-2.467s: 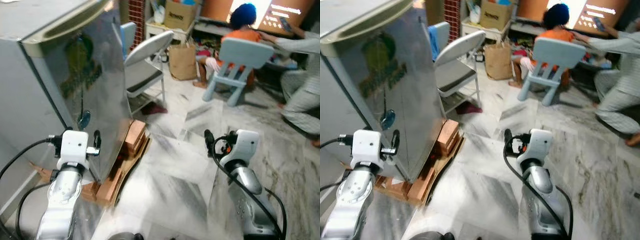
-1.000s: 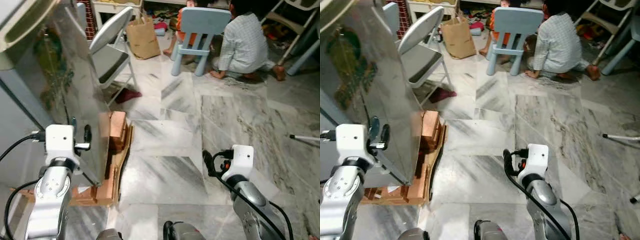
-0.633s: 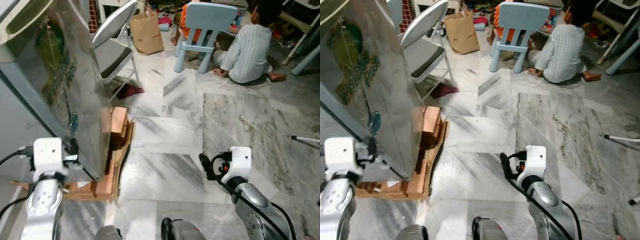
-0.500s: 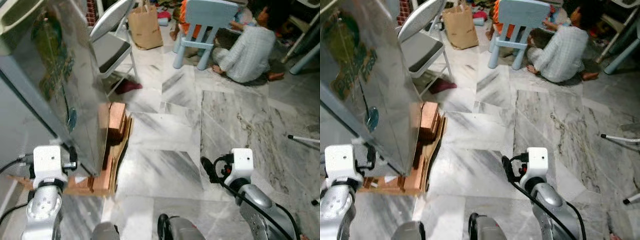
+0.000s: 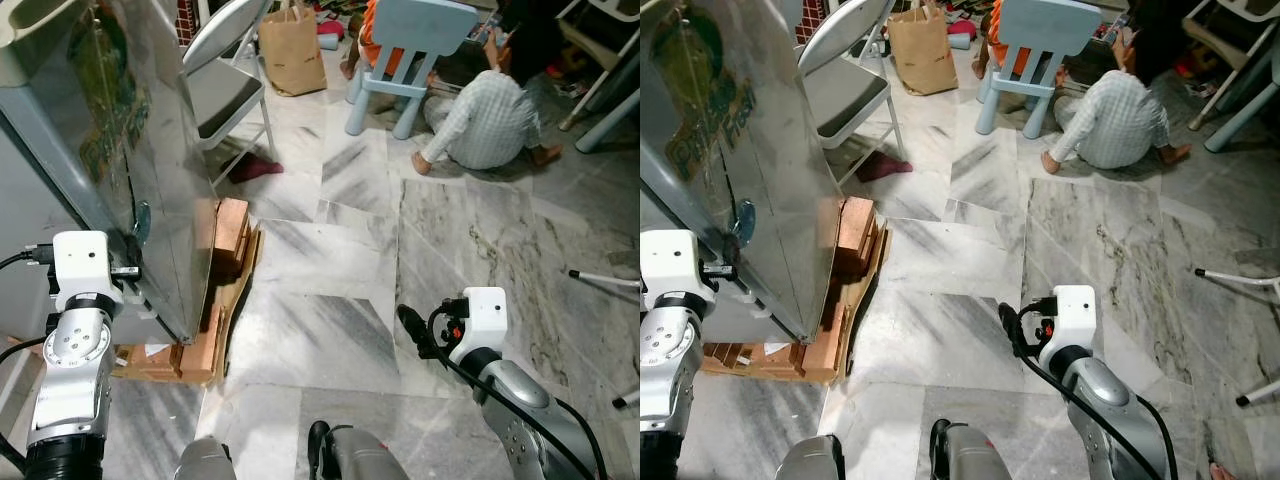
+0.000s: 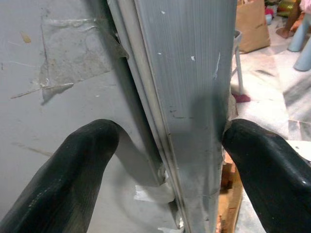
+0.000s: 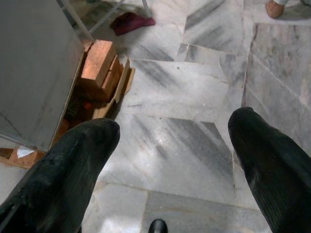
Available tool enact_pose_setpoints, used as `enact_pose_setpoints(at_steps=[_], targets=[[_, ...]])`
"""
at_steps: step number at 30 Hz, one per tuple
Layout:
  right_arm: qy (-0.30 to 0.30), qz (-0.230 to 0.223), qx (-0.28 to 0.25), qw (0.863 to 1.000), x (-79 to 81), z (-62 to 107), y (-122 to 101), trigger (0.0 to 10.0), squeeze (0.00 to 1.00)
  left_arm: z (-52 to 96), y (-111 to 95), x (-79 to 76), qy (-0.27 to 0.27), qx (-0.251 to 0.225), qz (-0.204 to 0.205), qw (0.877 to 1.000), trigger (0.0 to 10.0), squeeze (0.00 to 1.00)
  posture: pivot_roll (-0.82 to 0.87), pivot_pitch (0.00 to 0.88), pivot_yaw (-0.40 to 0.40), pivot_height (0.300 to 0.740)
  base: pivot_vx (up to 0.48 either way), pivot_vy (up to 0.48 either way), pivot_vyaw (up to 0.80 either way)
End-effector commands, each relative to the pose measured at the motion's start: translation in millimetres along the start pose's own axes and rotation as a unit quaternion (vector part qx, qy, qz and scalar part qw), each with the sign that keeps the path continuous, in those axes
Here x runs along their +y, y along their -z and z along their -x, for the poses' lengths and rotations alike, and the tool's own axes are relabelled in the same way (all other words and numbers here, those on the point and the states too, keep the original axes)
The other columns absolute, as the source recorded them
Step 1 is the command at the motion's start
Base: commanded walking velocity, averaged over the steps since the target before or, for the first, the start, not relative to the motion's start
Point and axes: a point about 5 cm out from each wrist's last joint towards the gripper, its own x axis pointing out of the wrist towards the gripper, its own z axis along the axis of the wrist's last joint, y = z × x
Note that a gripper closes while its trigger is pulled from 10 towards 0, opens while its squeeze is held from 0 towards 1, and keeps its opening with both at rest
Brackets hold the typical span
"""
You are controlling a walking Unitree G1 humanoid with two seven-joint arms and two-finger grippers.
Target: Restocking fridge
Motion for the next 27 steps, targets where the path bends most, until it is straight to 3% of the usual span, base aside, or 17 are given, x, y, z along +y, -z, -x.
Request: enact_pose_setpoints(at_steps=[1,5,8,14,20,27], targets=[[0.006,0.002,-0.003,1.000,-0.5,3.2,-2,10.0,0.00,-0.4,-4,-1.5,0.017,-0.016,0.016,1.000,10.0,0.00,0.06,0.164,-0.125,0.740,0.000,0.000,0.00],[0.007,0.003,0.000,1.000,0.1,2.8,-1,10.0,0.00,2.8,-10,-19.9,0.079,-0.029,0.026,0.996,10.0,0.00,0.07,0.165,-0.124,0.740,0.000,0.000,0.00],[0.009,0.004,0.000,1.000,-0.6,1.8,-2,10.0,0.00,1.6,-12,-25.2,0.095,-0.028,0.029,0.995,10.0,0.00,0.06,0.165,-0.121,0.740,0.000,0.000,0.00],[0.012,0.004,0.001,1.000,-2.0,3.2,-2,10.0,0.00,1.3,-13,-28.4,0.125,-0.023,0.050,0.991,10.0,0.00,0.06,0.168,-0.115,0.740,0.000,0.000,0.00],[0.010,0.002,0.009,1.000,-1.3,4.8,3,10.0,0.00,4.1,-9,-33.9,0.153,-0.014,0.042,0.987,10.0,0.00,0.05,0.170,-0.107,0.740,0.000,0.000,0.00],[0.010,0.001,0.010,1.000,-0.8,4.1,4,10.0,0.00,-0.4,-10,-32.9,0.149,-0.016,0.028,0.988,10.0,0.00,0.05,0.168,-0.102,0.740,0.000,0.000,0.00]])
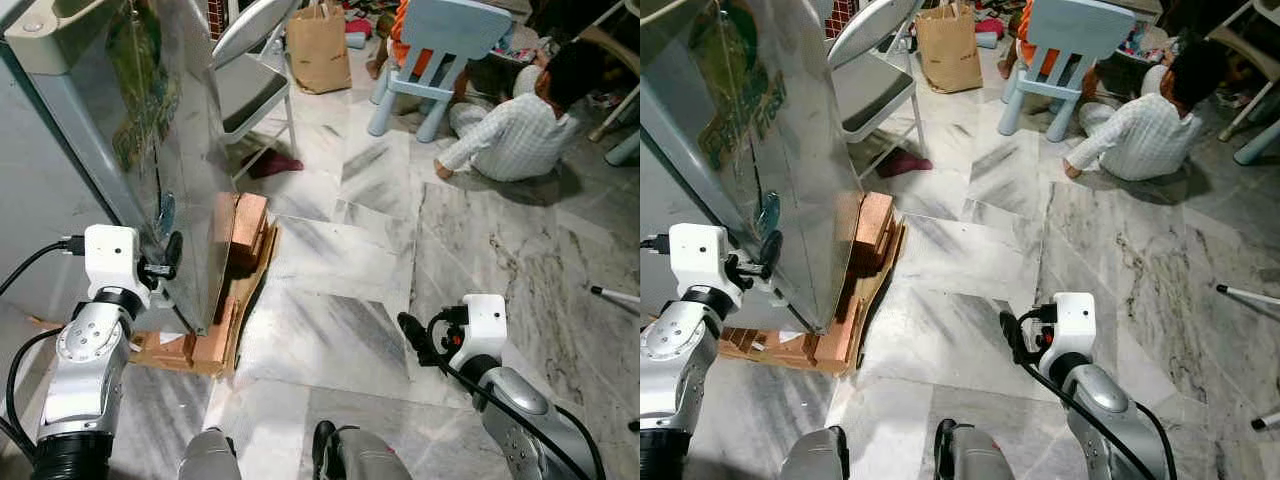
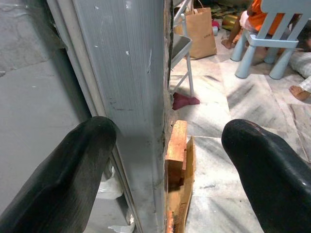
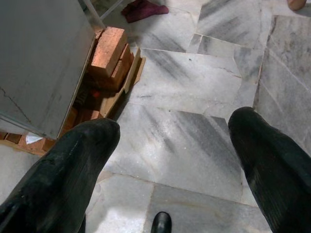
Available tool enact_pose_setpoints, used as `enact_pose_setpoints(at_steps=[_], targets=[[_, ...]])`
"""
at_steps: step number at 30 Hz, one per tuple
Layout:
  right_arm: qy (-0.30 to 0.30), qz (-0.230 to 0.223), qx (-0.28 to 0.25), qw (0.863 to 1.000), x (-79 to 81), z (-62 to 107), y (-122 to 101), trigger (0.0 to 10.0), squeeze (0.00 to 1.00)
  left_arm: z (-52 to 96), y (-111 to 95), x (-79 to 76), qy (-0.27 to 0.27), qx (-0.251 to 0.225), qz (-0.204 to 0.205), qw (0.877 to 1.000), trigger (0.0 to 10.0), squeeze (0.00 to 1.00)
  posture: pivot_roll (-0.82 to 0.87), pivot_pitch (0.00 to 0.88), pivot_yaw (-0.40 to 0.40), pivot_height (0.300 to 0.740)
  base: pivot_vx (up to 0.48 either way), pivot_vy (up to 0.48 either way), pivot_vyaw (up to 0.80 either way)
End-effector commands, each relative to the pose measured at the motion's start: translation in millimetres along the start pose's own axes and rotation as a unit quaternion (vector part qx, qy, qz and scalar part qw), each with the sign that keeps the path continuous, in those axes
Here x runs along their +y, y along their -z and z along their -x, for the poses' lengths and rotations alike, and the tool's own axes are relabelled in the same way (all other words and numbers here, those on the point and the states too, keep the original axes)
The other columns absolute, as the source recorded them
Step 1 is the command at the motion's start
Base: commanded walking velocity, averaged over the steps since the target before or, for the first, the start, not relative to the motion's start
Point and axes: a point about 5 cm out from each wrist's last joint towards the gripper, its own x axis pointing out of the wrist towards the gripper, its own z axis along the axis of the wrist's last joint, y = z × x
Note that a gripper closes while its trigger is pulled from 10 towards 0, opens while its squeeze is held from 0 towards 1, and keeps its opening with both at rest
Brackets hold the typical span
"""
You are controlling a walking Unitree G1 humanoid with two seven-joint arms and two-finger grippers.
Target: Restocking fridge
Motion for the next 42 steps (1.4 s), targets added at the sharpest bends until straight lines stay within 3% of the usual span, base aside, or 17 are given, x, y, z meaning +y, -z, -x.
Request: enact_pose_setpoints(at_steps=[1,11,16,18,19,20,22,23,24,27,28,30,32,36,40,42], targets=[[0.003,0.003,-0.001,1.000,-1.2,2.4,-1,10.0,0.00,-2.7,0,-3.4,0.009,0.002,-0.012,1.000,10.0,0.00,0.05,0.168,-0.102,0.740,0.000,0.000,0.00],[-0.012,0.007,0.026,1.000,-2.7,11.9,12,10.0,0.00,-38.4,-22,1.0,-0.023,-0.029,-0.043,0.998,10.0,0.00,0.05,0.159,-0.094,0.740,0.000,0.000,0.00],[-0.047,0.002,0.069,0.997,-5.2,22.4,28,10.0,0.00,-53.9,-40,-20.9,0.022,-0.059,-0.047,0.997,10.0,0.00,0.04,0.156,-0.089,0.740,0.000,0.000,0.00],[-0.080,0.011,0.095,0.992,-1.6,29.6,37,10.0,0.00,-56.2,-57,-61.4,0.115,-0.097,-0.065,0.986,10.0,0.00,0.03,0.154,-0.088,0.740,0.000,0.000,0.00],[-0.091,0.013,0.103,0.990,-0.5,32.3,40,10.0,0.00,-52.0,-65,-86.8,0.173,-0.114,-0.071,0.976,10.0,0.00,0.04,0.154,-0.087,0.740,0.000,0.000,0.00],[-0.101,0.012,0.111,0.989,0.6,34.7,43,10.0,0.00,-42.1,-75,-119.3,0.247,-0.138,-0.079,0.956,10.0,0.00,0.04,0.153,-0.087,0.740,0.000,0.000,0.00],[-0.105,0.012,0.113,0.988,0.9,34.6,43,10.0,0.00,-31.5,-80,-142.6,0.304,-0.149,-0.078,0.938,10.0,0.00,0.04,0.152,-0.086,0.740,0.000,0.000,0.00],[-0.106,0.012,0.112,0.988,0.7,33.6,43,10.0,0.00,-17.9,-84,-169.1,0.360,-0.161,-0.071,0.916,10.0,0.00,0.04,0.149,-0.084,0.740,0.000,0.000,0.00],[-0.110,0.015,0.111,0.988,1.0,32.5,42,10.0,0.00,-10.3,-86,-182.1,0.385,-0.161,-0.051,0.907,10.0,0.00,0.04,0.147,-0.083,0.740,0.000,0.000,0.00],[-0.113,0.017,0.109,0.987,1.4,30.9,42,10.0,0.00,-7.7,-86,-186.2,0.393,-0.157,-0.035,0.906,10.0,0.00,0.04,0.143,-0.080,0.740,0.000,0.000,0.00],[-0.114,0.019,0.108,0.987,1.3,29.0,43,10.0,0.00,-9.8,-84,-183.4,0.382,-0.155,-0.038,0.910,10.0,0.00,0.04,0.141,-0.080,0.740,0.000,0.000,0.00],[-0.122,0.021,0.108,0.986,1.9,26.3,44,10.0,0.00,-20.2,-76,-163.8,0.331,-0.142,-0.043,0.932,10.0,0.00,0.05,0.137,-0.078,0.740,0.000,0.000,0.00],[-0.126,0.020,0.109,0.986,2.3,25.5,45,10.0,0.00,-24.7,-76,-153.8,0.308,-0.135,-0.033,0.941,10.0,0.00,0.05,0.135,-0.076,0.740,0.000,0.000,0.00],[-0.132,0.010,0.087,0.987,4.4,20.7,47,10.0,0.00,-33.2,-78,-110.5,0.217,-0.126,-0.025,0.968,10.0,0.00,0.06,0.127,-0.072,0.740,0.000,0.000,0.00],[-0.124,0.014,0.033,0.992,10.6,15.4,34,10.0,0.00,-31.8,-72,-79.9,0.160,-0.120,-0.025,0.979,10.0,0.00,0.07,0.125,-0.072,0.740,0.000,0.000,0.00],[-0.117,0.015,0.029,0.993,11.8,12.9,31,10.0,0.00,-28.9,-70,-74.9,0.151,-0.116,-0.027,0.981,10.0,0.00,0.08,0.126,-0.069,0.740,0.000,-0.208,0.00]])
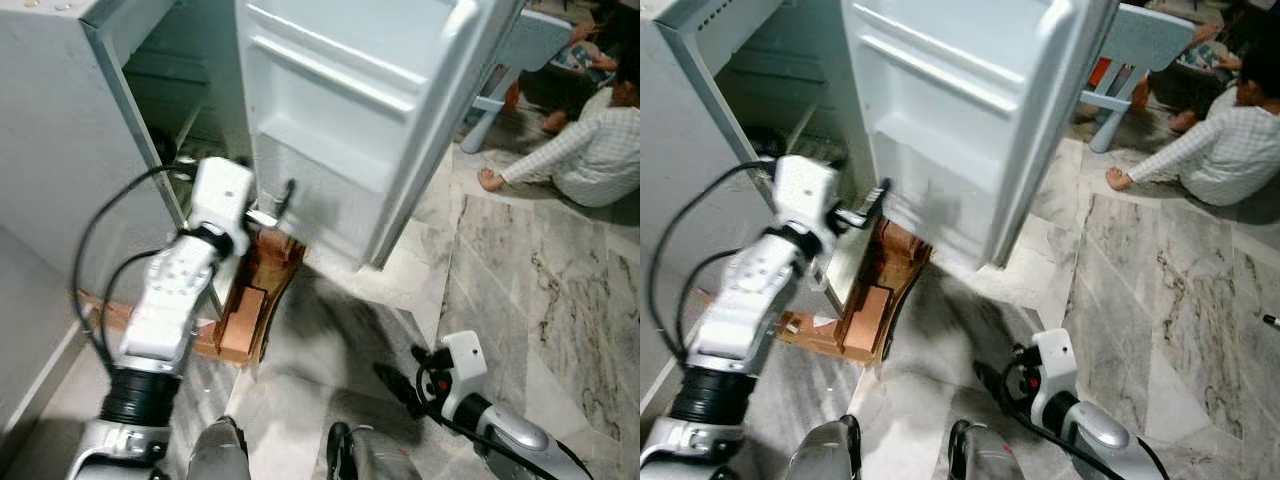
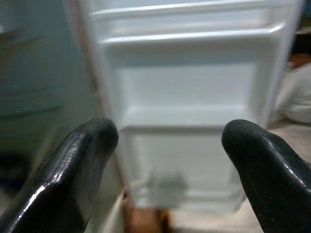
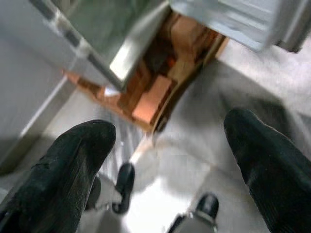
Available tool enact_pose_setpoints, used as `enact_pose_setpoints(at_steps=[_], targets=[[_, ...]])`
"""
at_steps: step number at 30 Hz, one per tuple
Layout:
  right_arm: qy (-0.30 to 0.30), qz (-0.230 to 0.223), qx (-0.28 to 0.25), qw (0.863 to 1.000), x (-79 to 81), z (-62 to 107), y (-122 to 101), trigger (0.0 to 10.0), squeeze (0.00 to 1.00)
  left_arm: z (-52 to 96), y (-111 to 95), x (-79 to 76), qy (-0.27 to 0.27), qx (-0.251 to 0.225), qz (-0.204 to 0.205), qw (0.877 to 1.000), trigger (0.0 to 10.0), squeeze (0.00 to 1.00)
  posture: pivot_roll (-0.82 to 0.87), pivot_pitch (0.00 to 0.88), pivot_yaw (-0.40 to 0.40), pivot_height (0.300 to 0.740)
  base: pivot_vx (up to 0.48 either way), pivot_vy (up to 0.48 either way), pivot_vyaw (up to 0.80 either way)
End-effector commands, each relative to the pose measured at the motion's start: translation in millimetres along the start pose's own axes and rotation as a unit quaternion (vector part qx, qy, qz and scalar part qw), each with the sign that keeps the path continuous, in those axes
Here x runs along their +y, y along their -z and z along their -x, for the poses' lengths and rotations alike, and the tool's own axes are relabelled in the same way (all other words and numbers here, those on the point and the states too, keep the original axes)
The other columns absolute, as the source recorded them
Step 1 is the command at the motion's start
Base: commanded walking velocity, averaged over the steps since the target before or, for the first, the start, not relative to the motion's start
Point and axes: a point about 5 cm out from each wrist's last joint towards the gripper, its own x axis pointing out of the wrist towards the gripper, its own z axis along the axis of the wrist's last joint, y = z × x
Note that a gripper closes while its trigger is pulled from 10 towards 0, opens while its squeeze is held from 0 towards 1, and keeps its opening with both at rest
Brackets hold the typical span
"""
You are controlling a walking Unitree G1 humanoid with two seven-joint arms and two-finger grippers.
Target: Restocking fridge
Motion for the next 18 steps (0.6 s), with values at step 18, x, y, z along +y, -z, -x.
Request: enact_pose_setpoints(at_steps=[18], targets=[[0.010,0.056,-0.120,0.991,16.7,-25.2,-67,10.0,0.00,59.2,17,-10.8,-0.059,0.060,-0.025,0.996,10.0,0.00,0.11,0.169,-0.081,0.740,0.098,-0.427,-0.17]])
